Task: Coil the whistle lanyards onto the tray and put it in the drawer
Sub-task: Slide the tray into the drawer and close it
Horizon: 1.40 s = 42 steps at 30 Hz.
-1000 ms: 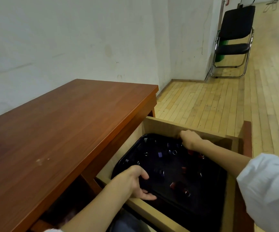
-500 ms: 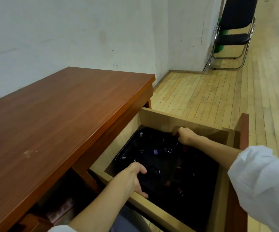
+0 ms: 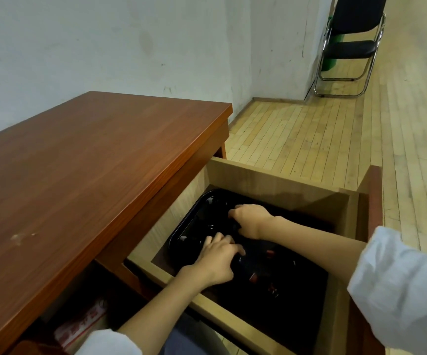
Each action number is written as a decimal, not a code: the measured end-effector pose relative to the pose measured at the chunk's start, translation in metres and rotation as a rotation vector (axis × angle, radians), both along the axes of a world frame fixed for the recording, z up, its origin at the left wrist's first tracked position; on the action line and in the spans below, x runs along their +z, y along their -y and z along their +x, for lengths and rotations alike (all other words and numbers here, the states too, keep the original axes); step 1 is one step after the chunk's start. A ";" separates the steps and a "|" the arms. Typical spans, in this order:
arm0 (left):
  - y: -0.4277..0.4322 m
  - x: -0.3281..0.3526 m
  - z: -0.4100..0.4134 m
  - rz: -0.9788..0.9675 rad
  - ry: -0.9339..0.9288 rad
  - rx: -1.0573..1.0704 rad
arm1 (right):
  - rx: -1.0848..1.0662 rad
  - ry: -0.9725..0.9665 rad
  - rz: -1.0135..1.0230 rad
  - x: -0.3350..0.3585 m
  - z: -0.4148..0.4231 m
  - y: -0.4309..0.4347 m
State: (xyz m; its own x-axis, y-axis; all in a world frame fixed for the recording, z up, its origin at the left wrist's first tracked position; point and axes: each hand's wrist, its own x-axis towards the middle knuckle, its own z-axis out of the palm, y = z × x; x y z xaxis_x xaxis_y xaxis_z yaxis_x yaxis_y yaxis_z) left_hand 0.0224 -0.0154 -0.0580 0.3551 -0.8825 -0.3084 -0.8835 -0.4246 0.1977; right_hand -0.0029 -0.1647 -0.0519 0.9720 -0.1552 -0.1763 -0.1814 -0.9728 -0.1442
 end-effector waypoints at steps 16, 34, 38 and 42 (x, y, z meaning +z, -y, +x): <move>-0.006 0.006 -0.006 -0.083 -0.020 0.037 | -0.156 -0.016 0.087 0.008 -0.010 -0.003; 0.053 0.130 -0.197 -0.424 0.082 -0.250 | -1.110 0.925 0.848 0.033 -0.271 0.003; 0.050 0.118 -0.225 -0.345 0.282 -0.298 | -1.092 0.715 0.963 -0.003 -0.273 -0.013; 0.044 0.116 -0.215 -0.304 0.165 -0.271 | -1.083 0.739 0.887 -0.003 -0.266 -0.025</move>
State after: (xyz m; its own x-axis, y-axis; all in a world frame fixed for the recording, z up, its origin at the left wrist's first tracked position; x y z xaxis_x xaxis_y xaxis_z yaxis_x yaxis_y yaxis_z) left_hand -0.1926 -0.0593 0.0583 0.1211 -0.9924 0.0207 -0.9852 -0.1176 0.1250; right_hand -0.2690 -0.1396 -0.0545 0.3832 -0.9127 -0.1419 -0.3398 0.0035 -0.9405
